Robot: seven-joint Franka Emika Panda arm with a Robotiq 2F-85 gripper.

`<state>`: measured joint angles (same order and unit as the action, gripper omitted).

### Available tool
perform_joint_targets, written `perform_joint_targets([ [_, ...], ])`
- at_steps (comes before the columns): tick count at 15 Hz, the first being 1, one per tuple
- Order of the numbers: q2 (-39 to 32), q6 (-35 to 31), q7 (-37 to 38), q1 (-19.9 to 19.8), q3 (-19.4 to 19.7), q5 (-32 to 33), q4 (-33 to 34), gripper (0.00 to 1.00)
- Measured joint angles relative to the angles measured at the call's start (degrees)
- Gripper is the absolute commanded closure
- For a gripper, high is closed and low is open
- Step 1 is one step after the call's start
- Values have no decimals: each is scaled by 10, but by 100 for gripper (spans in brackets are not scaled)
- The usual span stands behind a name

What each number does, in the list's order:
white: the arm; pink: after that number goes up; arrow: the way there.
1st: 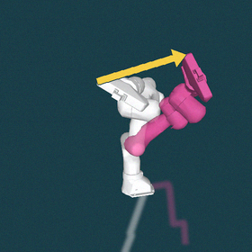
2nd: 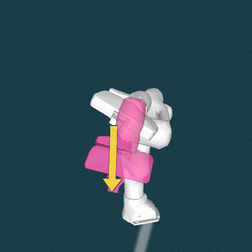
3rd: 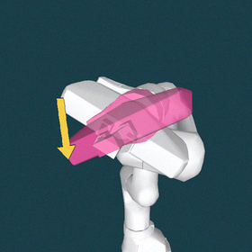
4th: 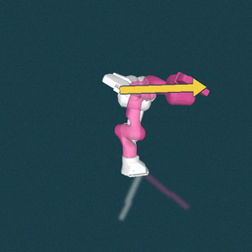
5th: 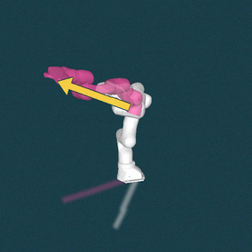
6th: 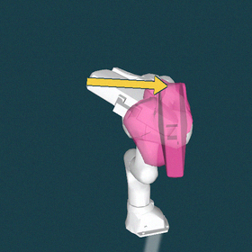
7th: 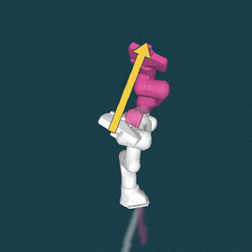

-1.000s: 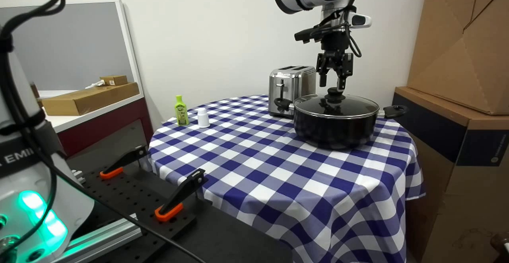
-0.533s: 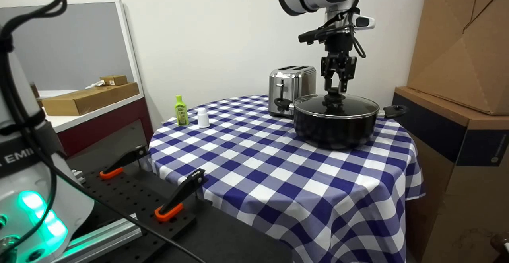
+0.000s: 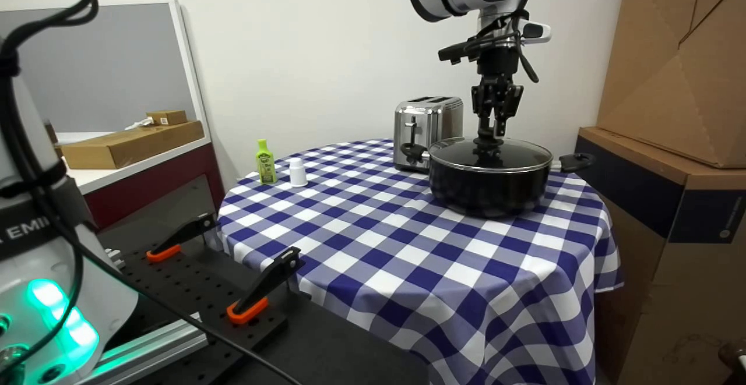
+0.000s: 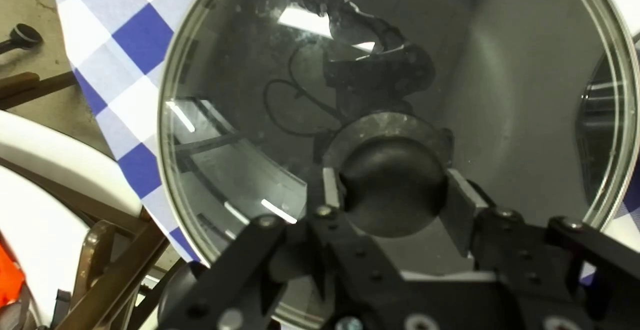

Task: Uncover the pot and put the lid on the table

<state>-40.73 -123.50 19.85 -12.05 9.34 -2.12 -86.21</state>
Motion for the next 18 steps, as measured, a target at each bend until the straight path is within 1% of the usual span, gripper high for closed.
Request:
perform_joint_targets([
  [5, 20, 26, -25, 12, 0, 3, 4, 75],
  [12, 119, 94, -78, 30, -6, 5, -4, 75],
  [15, 150, 103, -90, 46, -13, 17, -34, 75],
  [18, 168, 100, -91, 71, -23, 44, -86, 75],
])
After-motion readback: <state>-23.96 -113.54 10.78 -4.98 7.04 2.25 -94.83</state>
